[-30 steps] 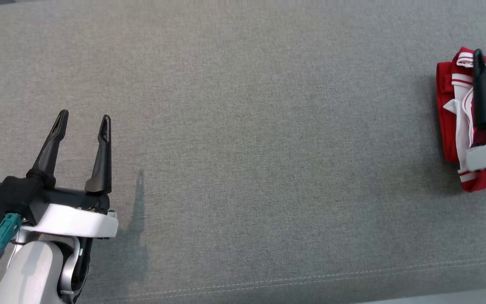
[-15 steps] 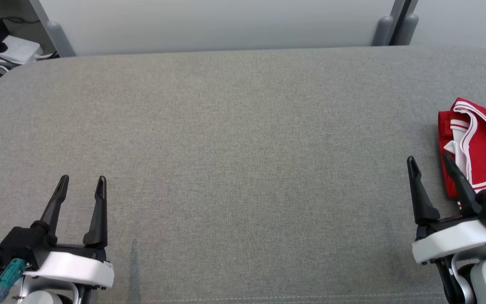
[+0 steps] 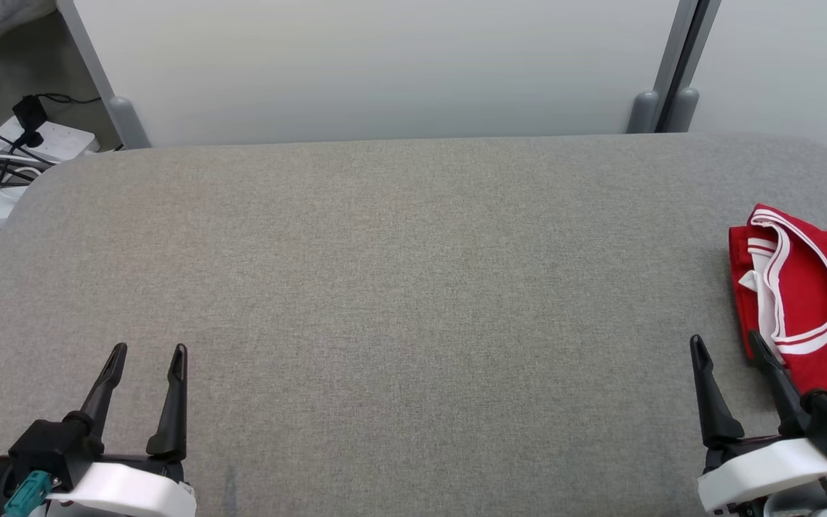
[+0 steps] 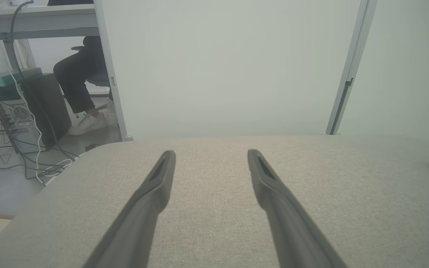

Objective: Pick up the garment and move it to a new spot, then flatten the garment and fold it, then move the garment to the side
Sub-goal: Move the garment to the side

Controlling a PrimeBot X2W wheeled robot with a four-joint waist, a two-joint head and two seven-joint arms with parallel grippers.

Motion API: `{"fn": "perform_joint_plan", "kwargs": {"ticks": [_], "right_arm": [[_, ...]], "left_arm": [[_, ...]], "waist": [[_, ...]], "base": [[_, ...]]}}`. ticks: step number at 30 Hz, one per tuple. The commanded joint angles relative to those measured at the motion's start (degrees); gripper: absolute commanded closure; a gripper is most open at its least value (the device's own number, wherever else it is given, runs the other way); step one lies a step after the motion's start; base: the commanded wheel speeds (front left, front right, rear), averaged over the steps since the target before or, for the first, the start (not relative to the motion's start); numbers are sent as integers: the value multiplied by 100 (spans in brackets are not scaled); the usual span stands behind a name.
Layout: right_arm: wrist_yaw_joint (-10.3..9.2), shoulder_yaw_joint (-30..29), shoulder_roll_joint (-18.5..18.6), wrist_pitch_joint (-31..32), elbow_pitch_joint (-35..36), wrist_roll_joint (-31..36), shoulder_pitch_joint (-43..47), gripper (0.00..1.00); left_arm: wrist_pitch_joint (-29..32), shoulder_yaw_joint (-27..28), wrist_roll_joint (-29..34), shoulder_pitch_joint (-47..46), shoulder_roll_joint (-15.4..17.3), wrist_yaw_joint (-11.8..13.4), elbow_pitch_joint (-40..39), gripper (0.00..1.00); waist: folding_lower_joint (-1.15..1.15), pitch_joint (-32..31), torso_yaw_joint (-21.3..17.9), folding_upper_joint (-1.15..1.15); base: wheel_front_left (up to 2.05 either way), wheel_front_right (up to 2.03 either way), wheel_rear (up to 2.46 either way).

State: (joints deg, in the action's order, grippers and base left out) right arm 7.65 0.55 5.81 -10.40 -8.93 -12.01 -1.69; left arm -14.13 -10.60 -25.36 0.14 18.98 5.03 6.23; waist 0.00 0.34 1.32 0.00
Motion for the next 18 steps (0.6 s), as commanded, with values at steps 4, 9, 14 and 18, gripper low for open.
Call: {"fn": "perform_joint_plan", "kwargs": {"ticks": [4, 9, 14, 18], "right_arm": [[-16, 95, 44, 29, 209, 78, -46, 0], [-16, 60, 40, 34, 244, 120, -49, 0], [-16, 23, 22, 44, 288, 135, -45, 0], [-16, 10, 5, 60, 326, 145, -42, 0]], "left_arm": [[15, 196, -54, -148, 152, -6, -115, 0], [68, 201, -69, -148, 170, 48, -121, 0], [90, 196, -83, -155, 171, 90, -138, 0], [93, 188, -88, -162, 175, 112, -149, 0]], "waist": [[0, -29, -3, 0], [0, -16, 7, 0], [0, 31, 17, 0], [0, 53, 18, 0]], "base": [[0, 0, 0], [0, 0, 0], [0, 0, 0], [0, 0, 0]]}}
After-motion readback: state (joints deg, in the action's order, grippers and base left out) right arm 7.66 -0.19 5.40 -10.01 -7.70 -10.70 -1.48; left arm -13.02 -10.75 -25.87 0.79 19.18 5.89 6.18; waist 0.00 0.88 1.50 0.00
